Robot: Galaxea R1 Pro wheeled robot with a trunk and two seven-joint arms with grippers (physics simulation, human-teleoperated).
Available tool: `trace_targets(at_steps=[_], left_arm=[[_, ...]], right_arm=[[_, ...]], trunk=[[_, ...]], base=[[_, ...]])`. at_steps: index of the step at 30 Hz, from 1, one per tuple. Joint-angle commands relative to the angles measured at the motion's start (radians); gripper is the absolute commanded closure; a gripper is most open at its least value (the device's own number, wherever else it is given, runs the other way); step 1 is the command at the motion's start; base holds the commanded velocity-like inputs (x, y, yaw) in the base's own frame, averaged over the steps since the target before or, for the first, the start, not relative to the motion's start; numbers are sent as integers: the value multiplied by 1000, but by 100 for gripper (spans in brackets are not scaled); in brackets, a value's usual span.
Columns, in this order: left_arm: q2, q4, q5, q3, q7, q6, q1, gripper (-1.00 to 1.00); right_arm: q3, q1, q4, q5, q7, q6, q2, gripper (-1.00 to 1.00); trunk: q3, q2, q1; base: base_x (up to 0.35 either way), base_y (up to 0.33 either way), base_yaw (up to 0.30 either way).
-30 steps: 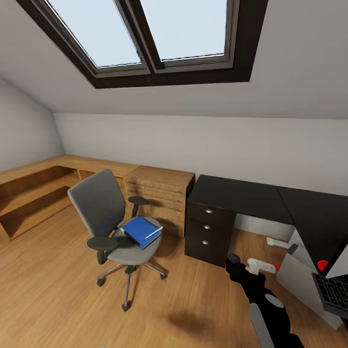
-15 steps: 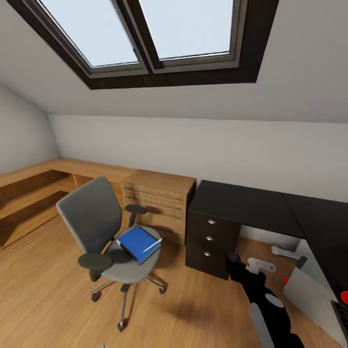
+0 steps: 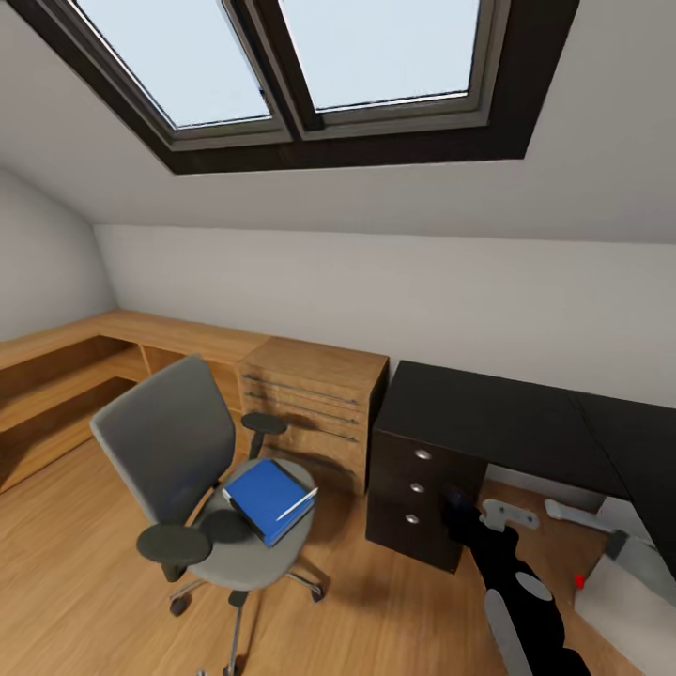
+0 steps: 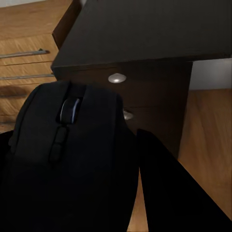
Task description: In the bedroom, organize the workspace by keeping the computer under the desk, ensuring the monitor is on the desk, placing the keyboard on the desk next to the monitor, placing the mouse on the desk next to the keyboard, moving the folder from the swivel chair onto the desk next to the mouse, stacking the notebook on top of the folder with the pen on top of the notebook, and positioning the swivel chair next to the desk.
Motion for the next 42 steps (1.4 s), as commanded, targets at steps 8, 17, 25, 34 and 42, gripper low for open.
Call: trace_targets(at_steps=[8, 17, 25, 34, 42], left_arm=[[-1, 0, 8, 0, -3, -6, -1, -100], [-1, -58, 10, 0, -9, -168, 31, -100], [-1, -356, 10, 0, -12, -130, 235, -100], [-3, -361, 10, -1, -11, -105, 241, -100], [-3, -361, 10, -1, -9, -104, 241, -100]], right_arm=[[0, -1, -1, -13, -7, -4, 0, 100], [0, -1, 1, -13, -7, -4, 0, 100], [1, -1, 3, 3, -6, -5, 0, 100], [2, -1, 27, 7, -6, -22, 2, 100], [3, -1, 37, 10, -6, -81, 2, 100]], trunk=[[-2, -1, 1], [-2, -1, 1], [-2, -1, 1], [-2, -1, 1], [-2, -1, 1]], base=[[301, 0, 59], [297, 0, 0], [292, -8, 0], [206, -141, 47], [111, -219, 200]])
